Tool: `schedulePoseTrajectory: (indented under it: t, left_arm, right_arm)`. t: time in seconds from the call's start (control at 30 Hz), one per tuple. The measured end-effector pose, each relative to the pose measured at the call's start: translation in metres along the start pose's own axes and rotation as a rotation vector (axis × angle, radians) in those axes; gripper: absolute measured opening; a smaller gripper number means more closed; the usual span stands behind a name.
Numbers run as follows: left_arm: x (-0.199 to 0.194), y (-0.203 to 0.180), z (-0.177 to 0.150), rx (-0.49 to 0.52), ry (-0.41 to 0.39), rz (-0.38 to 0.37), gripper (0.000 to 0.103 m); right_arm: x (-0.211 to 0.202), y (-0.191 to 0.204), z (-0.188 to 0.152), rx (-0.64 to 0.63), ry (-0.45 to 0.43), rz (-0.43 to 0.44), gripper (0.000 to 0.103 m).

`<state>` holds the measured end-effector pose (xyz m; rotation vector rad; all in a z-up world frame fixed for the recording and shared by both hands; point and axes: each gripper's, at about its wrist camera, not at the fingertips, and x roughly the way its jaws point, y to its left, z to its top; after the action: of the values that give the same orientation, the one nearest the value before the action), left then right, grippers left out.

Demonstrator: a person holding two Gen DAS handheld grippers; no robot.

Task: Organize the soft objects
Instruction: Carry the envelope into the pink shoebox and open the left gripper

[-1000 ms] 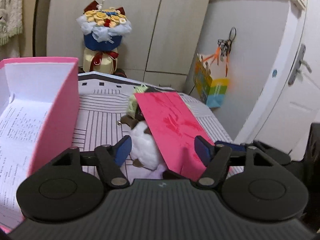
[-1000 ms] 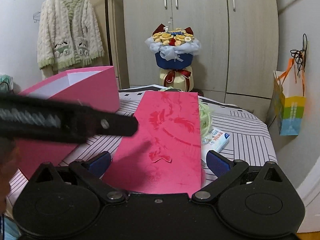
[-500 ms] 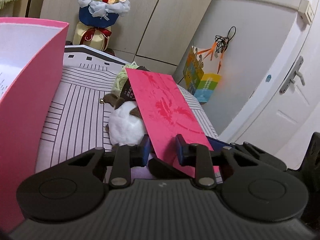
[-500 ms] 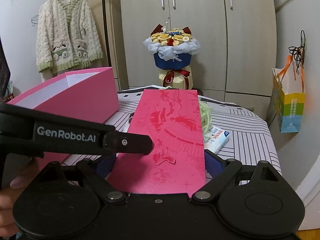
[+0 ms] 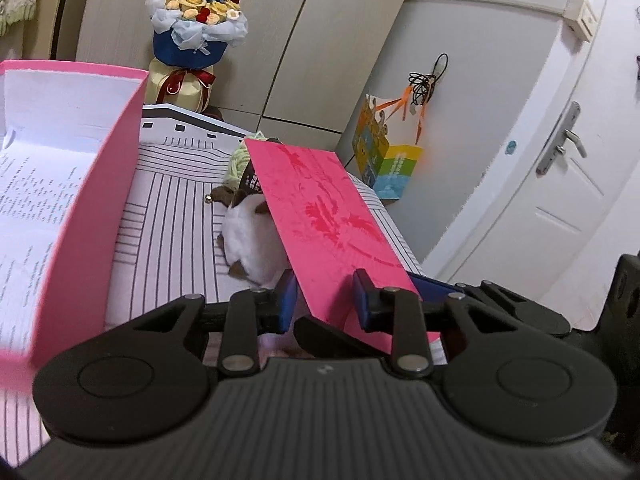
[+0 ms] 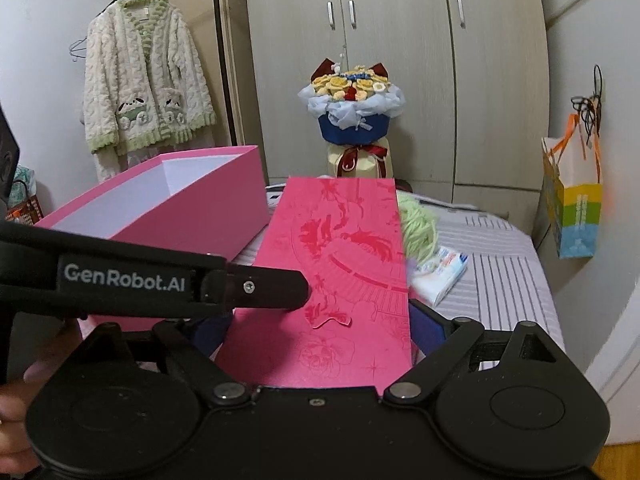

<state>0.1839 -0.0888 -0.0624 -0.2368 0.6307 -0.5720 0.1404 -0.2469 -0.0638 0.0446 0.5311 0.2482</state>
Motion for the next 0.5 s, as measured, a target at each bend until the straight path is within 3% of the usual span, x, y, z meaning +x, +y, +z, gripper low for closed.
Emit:
schedulePoseTrajectory:
  t: [0.5]
  left_arm:
    - [-0.072,-0.012,-0.025,0.069,0.008,0.047,0.030]
  right_arm:
    - [-0.050,0.054,-0.017,0.002,0.024,-0.006,0.094]
